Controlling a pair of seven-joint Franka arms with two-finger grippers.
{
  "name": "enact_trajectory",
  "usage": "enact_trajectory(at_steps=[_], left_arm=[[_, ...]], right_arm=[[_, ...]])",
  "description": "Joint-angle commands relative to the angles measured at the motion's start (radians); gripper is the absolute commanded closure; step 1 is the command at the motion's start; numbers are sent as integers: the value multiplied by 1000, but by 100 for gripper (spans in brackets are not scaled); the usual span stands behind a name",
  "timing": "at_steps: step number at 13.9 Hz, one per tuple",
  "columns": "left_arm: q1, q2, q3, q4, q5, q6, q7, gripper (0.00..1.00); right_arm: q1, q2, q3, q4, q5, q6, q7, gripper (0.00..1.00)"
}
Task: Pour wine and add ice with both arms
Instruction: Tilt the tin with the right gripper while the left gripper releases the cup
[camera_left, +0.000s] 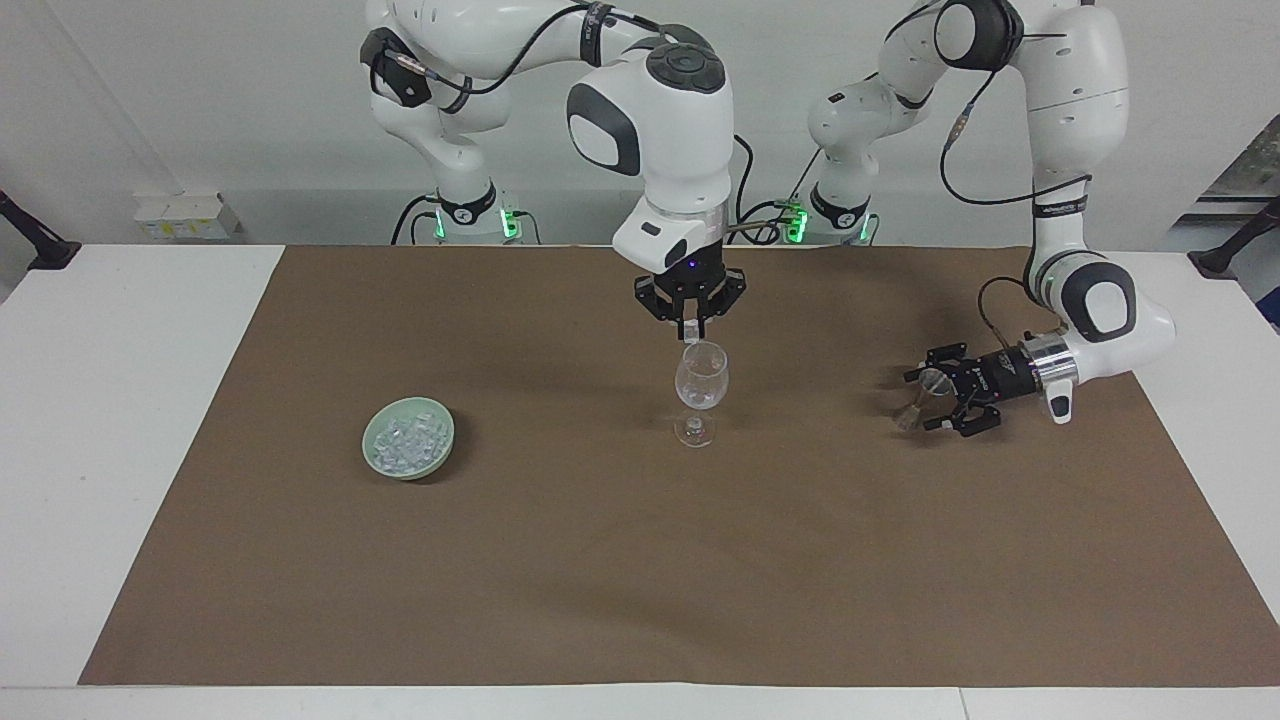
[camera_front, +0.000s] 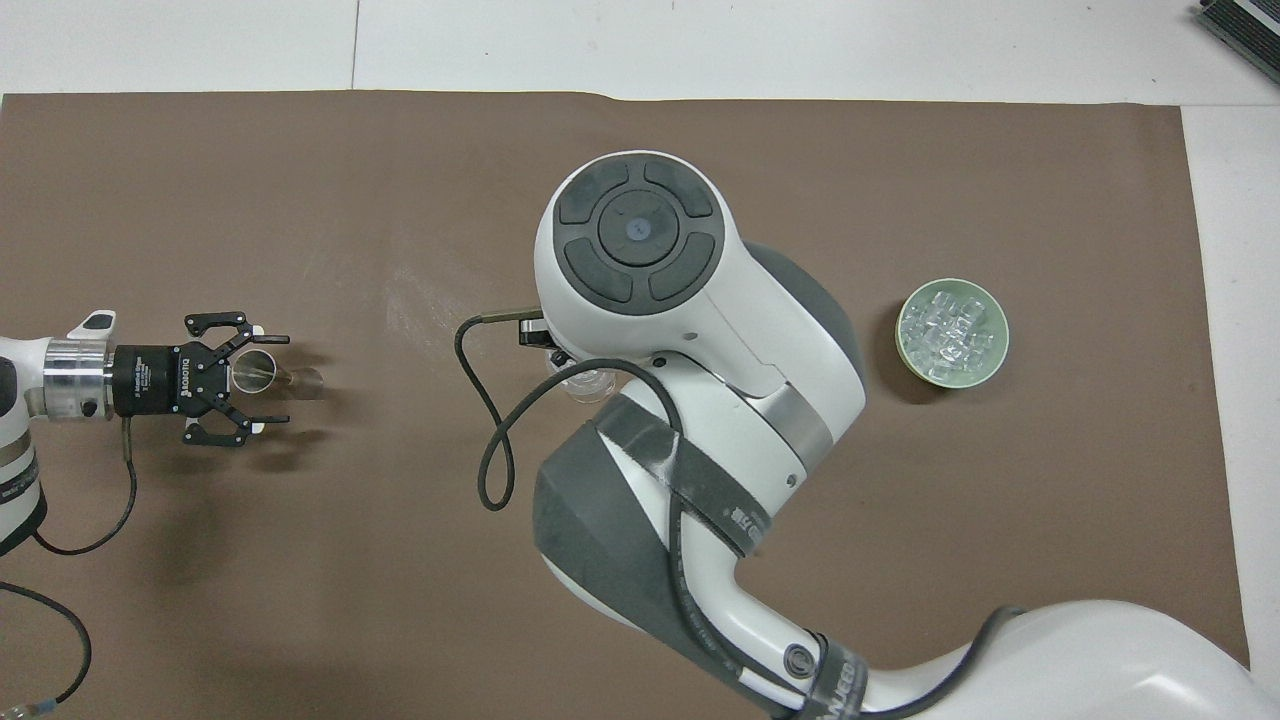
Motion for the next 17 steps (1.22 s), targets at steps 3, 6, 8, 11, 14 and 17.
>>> enact_trajectory(at_steps=[3, 6, 8, 11, 14, 17], left_arm=[[13, 21, 14, 63, 97, -60, 28, 0], [24, 41, 34, 110, 163, -100, 29, 0], [24, 44, 35, 136, 198, -114, 29, 0], [27, 44, 37, 217, 246, -121, 29, 0], [25, 42, 37, 281, 296, -132, 29, 0], [21, 36, 32, 367, 356, -140, 25, 0]], right_arm=[[14, 56, 21, 16, -46, 8, 31, 100], [16, 82, 22, 11, -66, 24, 36, 100], [23, 105, 22, 13, -99, 38, 45, 100], [34, 118, 25, 13, -108, 67, 49, 100], [37, 121, 27, 13, -116, 55, 59, 100], [37, 121, 27, 11, -116, 35, 59, 100]])
